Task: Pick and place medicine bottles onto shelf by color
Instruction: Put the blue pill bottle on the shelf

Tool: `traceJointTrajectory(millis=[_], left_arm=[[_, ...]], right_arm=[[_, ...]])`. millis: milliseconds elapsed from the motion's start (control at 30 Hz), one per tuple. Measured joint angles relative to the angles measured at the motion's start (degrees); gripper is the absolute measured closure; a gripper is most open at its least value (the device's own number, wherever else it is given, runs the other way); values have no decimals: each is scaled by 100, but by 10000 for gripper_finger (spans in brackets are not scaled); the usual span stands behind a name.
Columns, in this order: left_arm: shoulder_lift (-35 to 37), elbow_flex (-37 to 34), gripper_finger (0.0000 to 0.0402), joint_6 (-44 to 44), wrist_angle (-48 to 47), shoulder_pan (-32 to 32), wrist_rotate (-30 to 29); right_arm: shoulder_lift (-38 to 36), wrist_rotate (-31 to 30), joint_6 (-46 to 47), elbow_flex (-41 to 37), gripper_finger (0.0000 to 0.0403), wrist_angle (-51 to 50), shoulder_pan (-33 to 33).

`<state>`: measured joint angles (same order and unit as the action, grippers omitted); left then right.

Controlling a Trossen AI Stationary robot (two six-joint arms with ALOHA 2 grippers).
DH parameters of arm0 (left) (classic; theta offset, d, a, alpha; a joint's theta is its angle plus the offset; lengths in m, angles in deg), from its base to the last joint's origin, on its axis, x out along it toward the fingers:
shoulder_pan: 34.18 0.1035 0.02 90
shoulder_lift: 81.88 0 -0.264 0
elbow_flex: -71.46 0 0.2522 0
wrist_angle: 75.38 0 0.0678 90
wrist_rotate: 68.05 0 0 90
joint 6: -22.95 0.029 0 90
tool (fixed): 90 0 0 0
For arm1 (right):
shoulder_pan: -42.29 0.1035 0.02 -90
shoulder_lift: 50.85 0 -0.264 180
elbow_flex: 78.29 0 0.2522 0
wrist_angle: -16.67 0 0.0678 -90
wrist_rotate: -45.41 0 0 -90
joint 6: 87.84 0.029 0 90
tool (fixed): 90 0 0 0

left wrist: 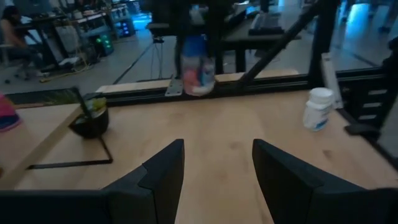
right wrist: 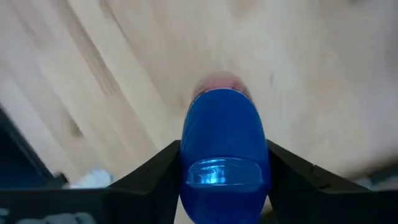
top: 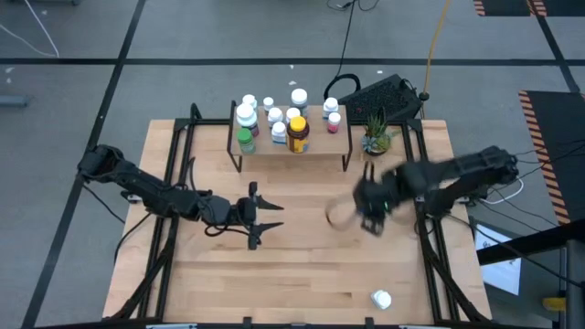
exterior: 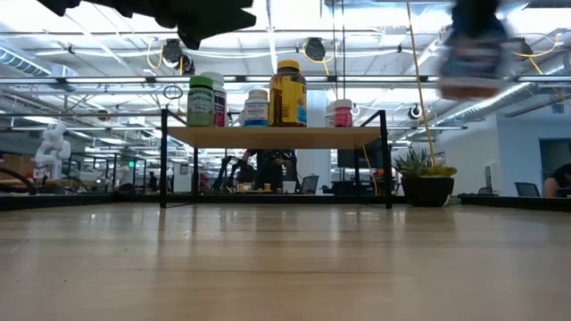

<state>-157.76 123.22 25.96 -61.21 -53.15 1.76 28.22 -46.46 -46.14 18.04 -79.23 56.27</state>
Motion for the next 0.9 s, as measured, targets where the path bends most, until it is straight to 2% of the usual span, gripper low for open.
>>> traceJointTrajectory(millis=[167, 233, 333, 467, 633, 733, 900], left_arm=[[0, 0, 210, 26, -295, 234, -72], [0, 0, 210, -8, -481, 305, -90], [0, 0, 210, -39, -781, 416, -88], [0, 0, 210, -65, -951, 541, -89], [0, 0, 211, -71, -1058, 594, -89], [0, 0, 210, -91, -1131, 589, -89], [0, 0, 211, -126, -1153, 589, -86]], right_arm=[[46, -588, -2408, 858, 220, 188, -1695], [158, -579, -3326, 1207, 220, 441, -2334], [524, -555, -4461, 1821, 220, 677, -2965], [1281, -551, -5510, 2617, 220, 645, -3381], [2251, -405, -6130, 3305, 220, -95, -3623], [2626, -417, -6311, 3457, 220, -435, -3719], [2838, -425, -6607, 3475, 220, -366, -3824]])
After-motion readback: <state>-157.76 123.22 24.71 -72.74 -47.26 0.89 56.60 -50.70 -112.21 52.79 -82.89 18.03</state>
